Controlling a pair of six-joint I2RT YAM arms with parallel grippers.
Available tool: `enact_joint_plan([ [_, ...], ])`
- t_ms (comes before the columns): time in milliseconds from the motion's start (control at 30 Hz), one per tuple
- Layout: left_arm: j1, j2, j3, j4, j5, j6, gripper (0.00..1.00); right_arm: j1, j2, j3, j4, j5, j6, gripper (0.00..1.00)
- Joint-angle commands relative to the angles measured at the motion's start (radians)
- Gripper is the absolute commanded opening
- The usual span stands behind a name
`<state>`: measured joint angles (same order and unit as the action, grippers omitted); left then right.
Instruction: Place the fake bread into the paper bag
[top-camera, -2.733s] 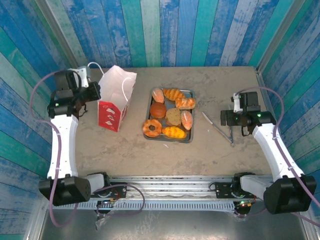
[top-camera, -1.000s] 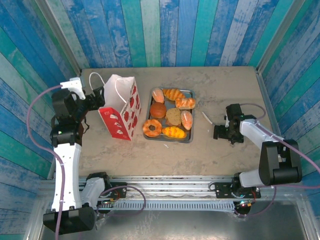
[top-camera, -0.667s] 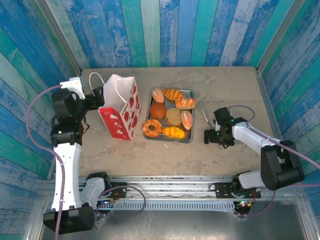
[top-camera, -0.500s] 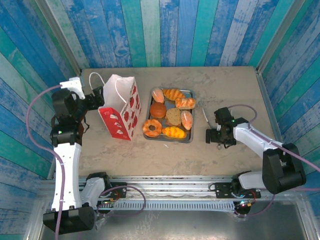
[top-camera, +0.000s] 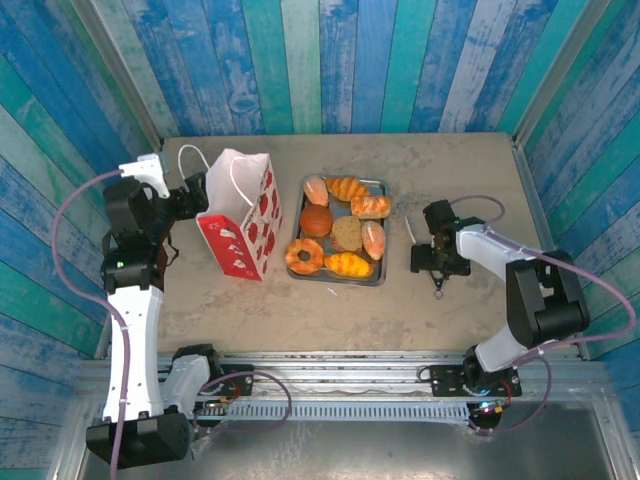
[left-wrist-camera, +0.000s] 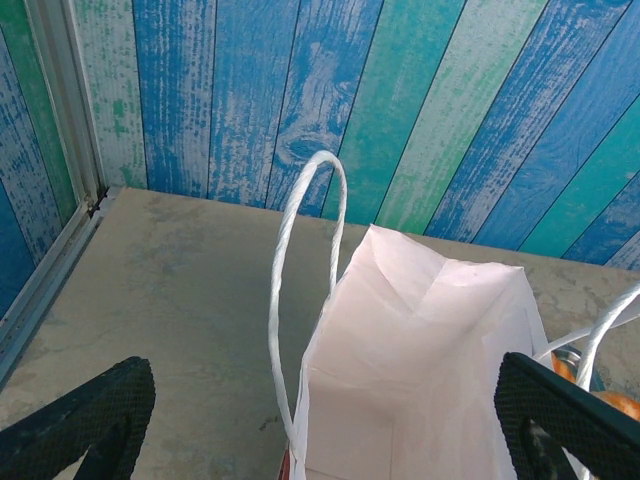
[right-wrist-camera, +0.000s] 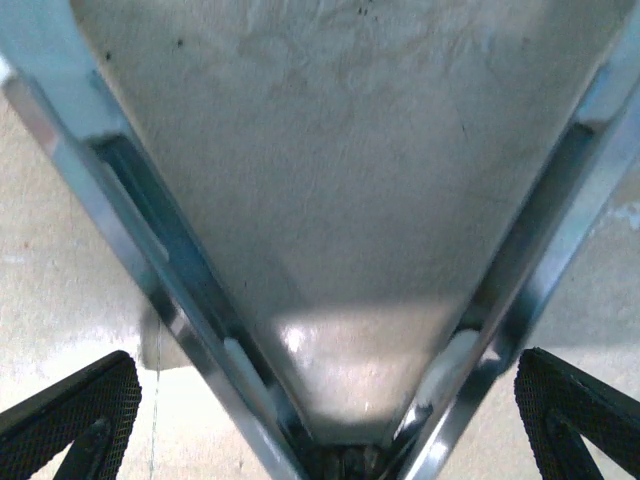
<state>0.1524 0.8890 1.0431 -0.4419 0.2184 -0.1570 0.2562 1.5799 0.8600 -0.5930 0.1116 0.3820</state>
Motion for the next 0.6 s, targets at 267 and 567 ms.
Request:
enact_joint_plan([
  [267, 0.001, -0.007, -0.012, 0.013, -0.013, 0.014, 0.92, -0.028, 0.106, 0.047, 0.012, -0.011, 0.024, 0.98],
  [567, 0.001, -0.011, -0.011, 0.012, -0.024, 0.012, 0.93, -0.028, 0.052, 0.009, 0.014, -0.01, 0.034, 0.73],
])
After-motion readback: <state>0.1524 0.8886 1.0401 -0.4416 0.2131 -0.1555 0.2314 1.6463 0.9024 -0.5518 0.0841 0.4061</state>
